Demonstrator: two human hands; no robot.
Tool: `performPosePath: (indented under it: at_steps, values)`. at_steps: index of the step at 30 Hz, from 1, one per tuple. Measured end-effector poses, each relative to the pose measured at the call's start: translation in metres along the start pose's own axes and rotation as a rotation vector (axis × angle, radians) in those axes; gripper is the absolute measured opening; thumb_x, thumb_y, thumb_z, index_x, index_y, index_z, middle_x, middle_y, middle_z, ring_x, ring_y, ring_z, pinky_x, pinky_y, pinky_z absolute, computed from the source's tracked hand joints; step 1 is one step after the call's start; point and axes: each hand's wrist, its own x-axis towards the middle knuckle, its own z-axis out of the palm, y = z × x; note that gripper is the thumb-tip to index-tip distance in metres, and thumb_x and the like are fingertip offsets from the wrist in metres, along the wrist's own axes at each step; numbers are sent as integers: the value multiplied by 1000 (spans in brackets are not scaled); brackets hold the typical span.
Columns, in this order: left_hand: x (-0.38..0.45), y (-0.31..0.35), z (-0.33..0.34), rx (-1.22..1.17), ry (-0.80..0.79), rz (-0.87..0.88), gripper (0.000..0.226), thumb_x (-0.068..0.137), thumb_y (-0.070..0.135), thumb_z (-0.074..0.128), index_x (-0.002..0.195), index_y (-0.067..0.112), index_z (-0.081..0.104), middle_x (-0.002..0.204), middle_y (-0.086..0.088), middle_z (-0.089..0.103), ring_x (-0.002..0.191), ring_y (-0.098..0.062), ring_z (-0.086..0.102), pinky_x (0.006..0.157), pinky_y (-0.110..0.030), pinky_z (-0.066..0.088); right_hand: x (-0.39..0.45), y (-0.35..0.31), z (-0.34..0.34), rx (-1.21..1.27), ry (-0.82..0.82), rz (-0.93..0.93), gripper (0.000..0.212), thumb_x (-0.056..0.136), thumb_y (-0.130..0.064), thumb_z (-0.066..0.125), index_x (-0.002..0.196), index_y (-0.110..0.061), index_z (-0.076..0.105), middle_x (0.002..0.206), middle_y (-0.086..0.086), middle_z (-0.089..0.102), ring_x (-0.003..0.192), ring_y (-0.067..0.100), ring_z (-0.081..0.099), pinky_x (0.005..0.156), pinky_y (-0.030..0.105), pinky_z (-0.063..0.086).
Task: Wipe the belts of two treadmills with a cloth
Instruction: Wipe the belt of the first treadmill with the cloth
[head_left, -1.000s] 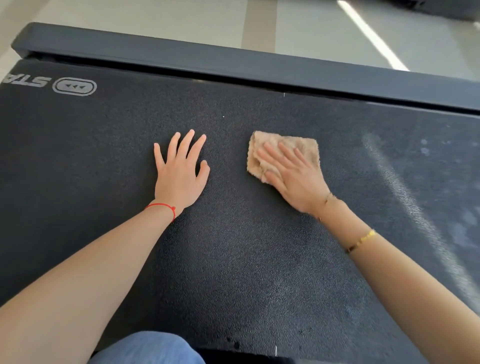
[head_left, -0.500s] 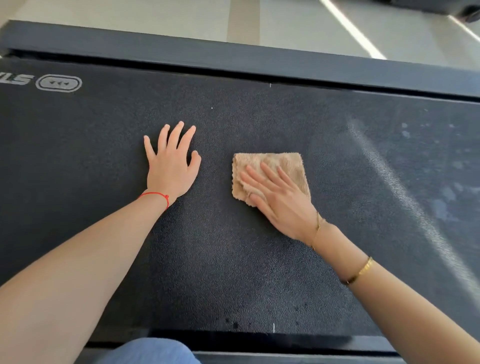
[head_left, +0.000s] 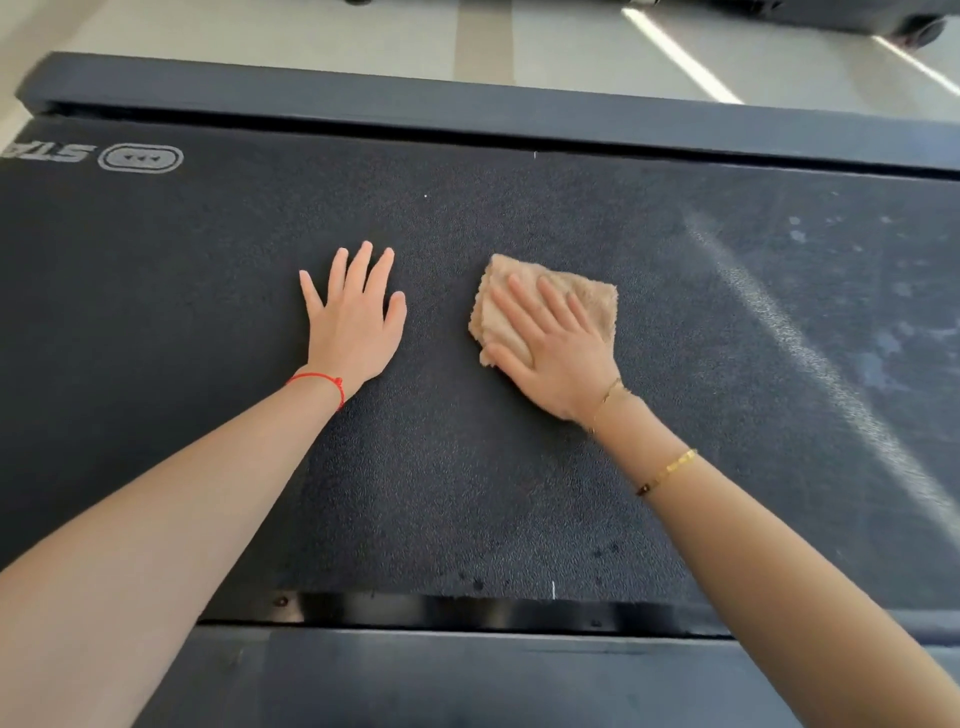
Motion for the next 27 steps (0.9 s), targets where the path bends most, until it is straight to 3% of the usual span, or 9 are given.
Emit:
performPosePath:
  at_steps: [8, 13, 18, 24, 27]
  values:
    - [-65, 5, 1, 36, -11, 32, 56, 106, 38, 27, 160, 25, 14, 167, -1, 10, 155, -23, 2, 121, -62, 2, -24, 60, -2, 44, 15, 308, 57, 102, -54, 11, 157, -37, 5, 164, -12, -9, 152, 20, -13, 123, 42, -9]
    - [-82, 6, 1, 23, 5, 22, 56, 106, 38, 26, 159, 26, 16, 167, -1, 11, 155, -22, 3, 121, -62, 1, -43, 13, -1, 58, -19, 99, 51, 106, -39, 11, 157, -33, 11, 165, -8, -3, 152, 24, -10, 123, 43, -8]
    - [-94, 4, 1, 18, 21, 38, 56, 106, 37, 28, 159, 24, 17, 167, -2, 13, 154, -22, 4, 121, -61, 1, -81, -49, 14, 103, -35, -120, 51, 106, -40, 17, 157, -34, 10, 165, -10, 0, 152, 20, -5, 123, 41, -6]
    - [-103, 0, -1, 24, 16, 61, 55, 106, 37, 27, 159, 24, 18, 167, -2, 14, 154, -23, 5, 121, -59, 1, -88, -51, 17, 81, 82, -105, 62, 105, -46, 30, 158, -27, 4, 165, -7, 0, 153, 15, -1, 123, 32, -4]
    - [-104, -1, 0, 26, 30, 59, 55, 106, 37, 28, 159, 24, 19, 167, -2, 15, 154, -22, 6, 122, -59, 2, -82, -44, 15, 58, 72, -75, 69, 103, -52, 32, 158, -25, 1, 166, -5, -1, 153, 15, -2, 124, 35, -2]
